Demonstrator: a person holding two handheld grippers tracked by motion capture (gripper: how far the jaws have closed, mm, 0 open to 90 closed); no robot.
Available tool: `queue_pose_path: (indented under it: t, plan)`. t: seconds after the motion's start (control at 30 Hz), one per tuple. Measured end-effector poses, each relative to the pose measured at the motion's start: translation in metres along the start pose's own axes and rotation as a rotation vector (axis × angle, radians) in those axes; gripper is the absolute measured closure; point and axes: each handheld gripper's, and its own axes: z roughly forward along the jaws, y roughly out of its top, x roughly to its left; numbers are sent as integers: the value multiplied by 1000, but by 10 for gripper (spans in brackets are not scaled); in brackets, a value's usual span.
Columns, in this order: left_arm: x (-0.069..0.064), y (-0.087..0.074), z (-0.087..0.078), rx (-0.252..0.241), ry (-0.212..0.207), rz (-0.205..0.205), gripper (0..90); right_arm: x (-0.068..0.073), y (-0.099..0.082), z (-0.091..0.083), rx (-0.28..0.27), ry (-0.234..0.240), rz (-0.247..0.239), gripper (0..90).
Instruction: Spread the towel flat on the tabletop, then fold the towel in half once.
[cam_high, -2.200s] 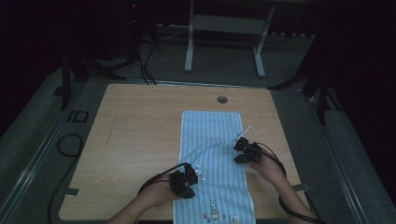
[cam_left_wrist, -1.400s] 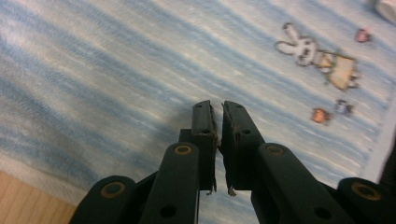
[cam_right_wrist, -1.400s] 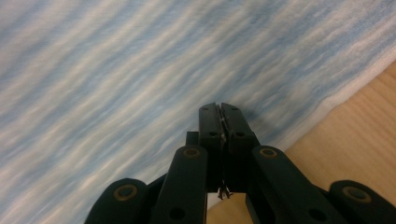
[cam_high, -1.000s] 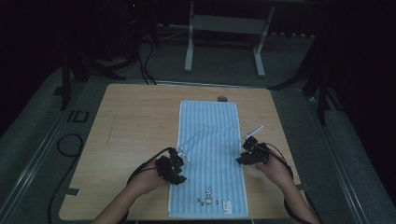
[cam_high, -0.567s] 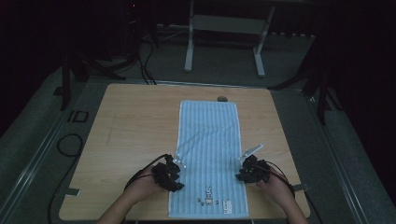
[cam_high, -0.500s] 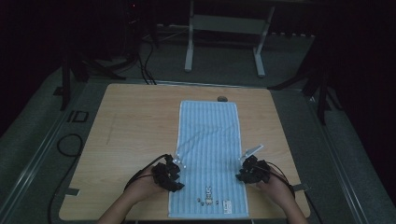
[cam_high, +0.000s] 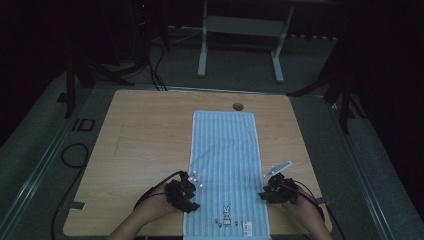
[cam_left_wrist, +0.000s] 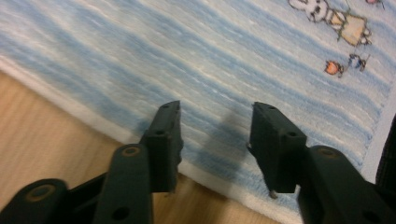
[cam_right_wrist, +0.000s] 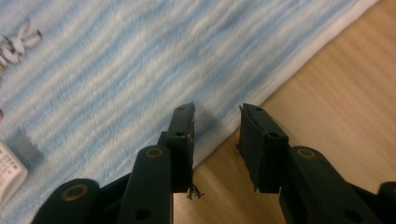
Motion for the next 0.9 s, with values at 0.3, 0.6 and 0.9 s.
queue_pose_path:
  t: [0.3, 0.6, 0.9]
  plan:
    - [29, 14, -20, -49, 79, -40, 450, -26, 36, -12, -21, -59, -8, 574]
    - [71, 37, -29, -46, 149, -84, 430, -69, 80, -5, 9, -100, 27, 572]
    - [124, 65, -8, -51, 244, -209, 431, -105, 121, 22, 60, -131, 96, 582]
